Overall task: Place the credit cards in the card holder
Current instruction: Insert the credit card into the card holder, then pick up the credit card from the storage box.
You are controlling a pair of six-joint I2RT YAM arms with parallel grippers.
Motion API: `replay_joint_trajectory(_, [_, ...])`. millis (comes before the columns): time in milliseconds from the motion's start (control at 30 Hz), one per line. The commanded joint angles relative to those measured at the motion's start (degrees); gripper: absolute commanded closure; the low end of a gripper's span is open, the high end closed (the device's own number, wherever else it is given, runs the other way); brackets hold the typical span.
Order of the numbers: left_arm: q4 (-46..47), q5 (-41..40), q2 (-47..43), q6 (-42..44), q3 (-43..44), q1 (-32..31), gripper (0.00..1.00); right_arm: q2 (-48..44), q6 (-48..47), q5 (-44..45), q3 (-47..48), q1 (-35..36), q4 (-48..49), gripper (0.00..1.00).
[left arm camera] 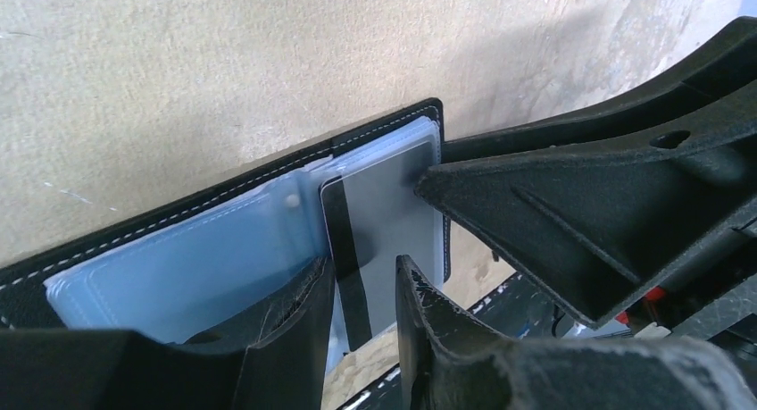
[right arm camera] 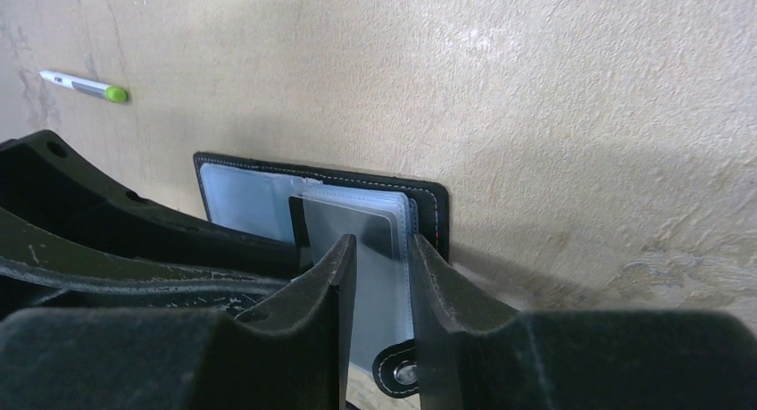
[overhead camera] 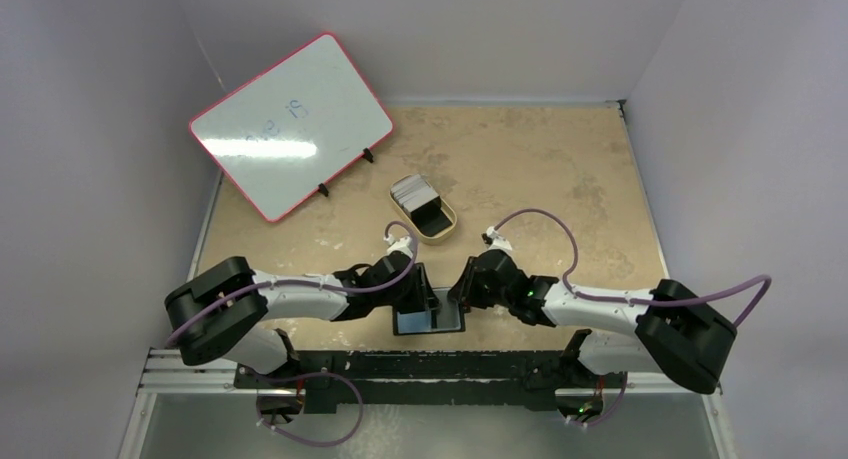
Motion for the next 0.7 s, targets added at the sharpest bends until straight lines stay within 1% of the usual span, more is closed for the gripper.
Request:
replay_joint_trajectory(0, [6.82, 1.86, 0.43, -2.09, -0.12, -0.84, 0.7, -1.76, 1.68, 2.57, 0.0, 0.39, 1.21, 0.7])
replay_joint_trajectory(100, [6.46, 0.37, -0.73, -1.58, -0.02, -0.88, 0.7, -3.67, 1.93, 2.12, 0.08, 0.34, -0.76, 0.7])
replay_joint_trajectory(200, [2.22, -2.14, -1.91, -0.87, 0.92, -0.76, 0.69, -6.97, -1.21, 3.85, 1.09, 0.32, -3.34, 0.68])
replay_joint_trajectory(267, [-0.54, -4.13, -2.93, -0.53, 1.29, -0.64, 0.68, -9.0, -4.01, 6.32, 2.84, 0.29, -5.86, 0.65])
replay_joint_trajectory(333, [-3.36, -6.2, -4.6, -0.31, 1.28, -0.41, 0.67, -10.21, -6.86, 8.98, 5.31, 0.09, -8.56, 0.58])
replay_joint_trajectory(467, [-9.41, -9.73, -9.36, 0.27, 1.02, 0.77, 0.64, -10.62, -17.03, 10.7, 10.59, -1.13, -9.74, 0.5])
replay_joint_trajectory(600, [-17.57, -13.85, -14.16, 0.52, 0.32, 1.94, 0.63, -8.94, -30.95, 12.12, 16.32, -2.11, -8.96, 0.49])
replay_joint_trajectory(667, [-22.79, -16.41, -17.25, 0.32, -0.69, 2.09, 0.63, -8.04, -39.03, 11.06, 18.4, -2.86, -7.35, 0.48])
